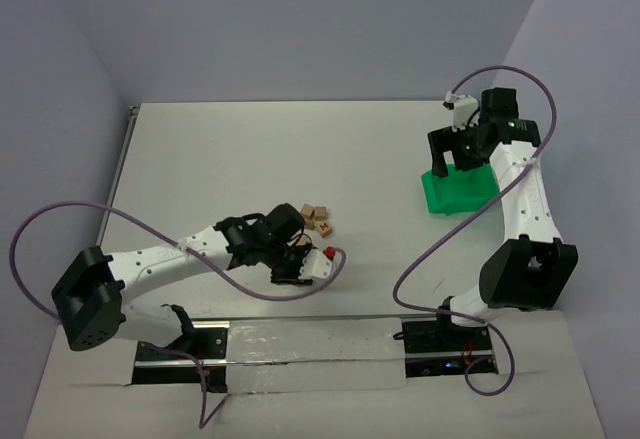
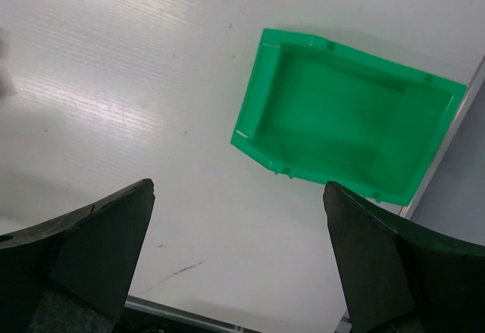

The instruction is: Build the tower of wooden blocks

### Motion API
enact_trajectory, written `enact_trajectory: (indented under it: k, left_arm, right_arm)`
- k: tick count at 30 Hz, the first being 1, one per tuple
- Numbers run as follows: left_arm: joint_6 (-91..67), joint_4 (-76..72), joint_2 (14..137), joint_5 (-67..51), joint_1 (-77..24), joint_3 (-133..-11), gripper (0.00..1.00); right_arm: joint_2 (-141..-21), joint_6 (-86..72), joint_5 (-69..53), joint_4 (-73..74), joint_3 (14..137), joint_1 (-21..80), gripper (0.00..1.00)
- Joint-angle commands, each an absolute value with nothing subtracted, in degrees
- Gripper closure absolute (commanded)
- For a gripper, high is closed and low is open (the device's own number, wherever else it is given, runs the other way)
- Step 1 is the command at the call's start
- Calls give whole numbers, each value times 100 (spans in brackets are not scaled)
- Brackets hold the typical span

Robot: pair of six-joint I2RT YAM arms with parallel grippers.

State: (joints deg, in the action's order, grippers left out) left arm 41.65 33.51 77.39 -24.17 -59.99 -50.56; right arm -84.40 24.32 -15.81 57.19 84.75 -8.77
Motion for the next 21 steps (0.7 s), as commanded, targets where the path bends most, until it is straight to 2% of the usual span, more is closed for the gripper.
enact_trajectory:
  k: [1,6,13,21]
  left_arm:
    - [3169,2975,7566,-2431,-5159,-5461,100]
    - [2760,2997,7684,-2520,-4084,-5829,100]
    - [2947,2729,8179,-2276,-3145,-6068,100]
    - [3690,2435,8811,-1873,-2910,-6320,97]
  right_arm:
    - [-8320,2197,-1273,5432,8791,-406,0]
    - [-8387,2086,-1134,5318,8853,33,0]
    - [-8396,2039,-1250,5248,8803,394,0]
    - [-8262,2153,-1512,5172,8420,413,0]
